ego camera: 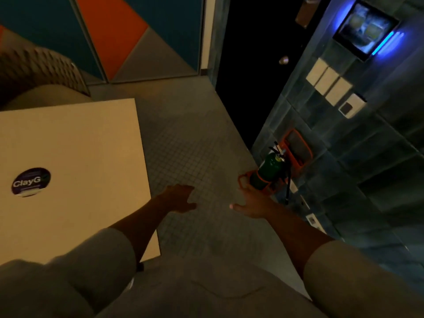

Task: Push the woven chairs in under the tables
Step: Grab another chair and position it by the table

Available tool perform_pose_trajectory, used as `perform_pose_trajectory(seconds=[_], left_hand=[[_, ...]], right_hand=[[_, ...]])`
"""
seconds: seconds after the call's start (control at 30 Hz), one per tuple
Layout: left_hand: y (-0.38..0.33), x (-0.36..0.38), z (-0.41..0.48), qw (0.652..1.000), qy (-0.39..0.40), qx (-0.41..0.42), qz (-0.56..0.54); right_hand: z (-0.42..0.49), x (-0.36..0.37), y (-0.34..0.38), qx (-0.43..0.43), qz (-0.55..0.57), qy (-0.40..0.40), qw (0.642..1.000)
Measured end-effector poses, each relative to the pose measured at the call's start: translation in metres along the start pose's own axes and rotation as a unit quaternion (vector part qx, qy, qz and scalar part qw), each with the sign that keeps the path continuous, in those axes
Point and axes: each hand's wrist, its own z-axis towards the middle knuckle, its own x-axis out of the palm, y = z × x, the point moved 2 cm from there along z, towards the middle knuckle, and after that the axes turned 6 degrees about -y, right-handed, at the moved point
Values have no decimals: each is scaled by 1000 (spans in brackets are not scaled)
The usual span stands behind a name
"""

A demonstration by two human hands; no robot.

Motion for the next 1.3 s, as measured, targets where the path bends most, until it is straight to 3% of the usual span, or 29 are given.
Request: perform_pose_trajectory(seconds=[0.33,0.6,0.73,0.87,1.3], left_hand=[[101,0,67,994,6,-103,-20],[156,-83,150,983,5,-178,-48],[180,-127,199,980,-34,-193,-47],[206,-148,231,975,-51,-211,-56],[375,-231,351,954,-23,-283,-98]], right_hand=[[118,-53,55,-73,-78,73,992],[276,-126,78,-147,-128,86,977],[359,-178,87,-163,-158,61,972],[413,-210,107,-185,-191,88,960],[612,-301,197,-211,-200,77,954]])
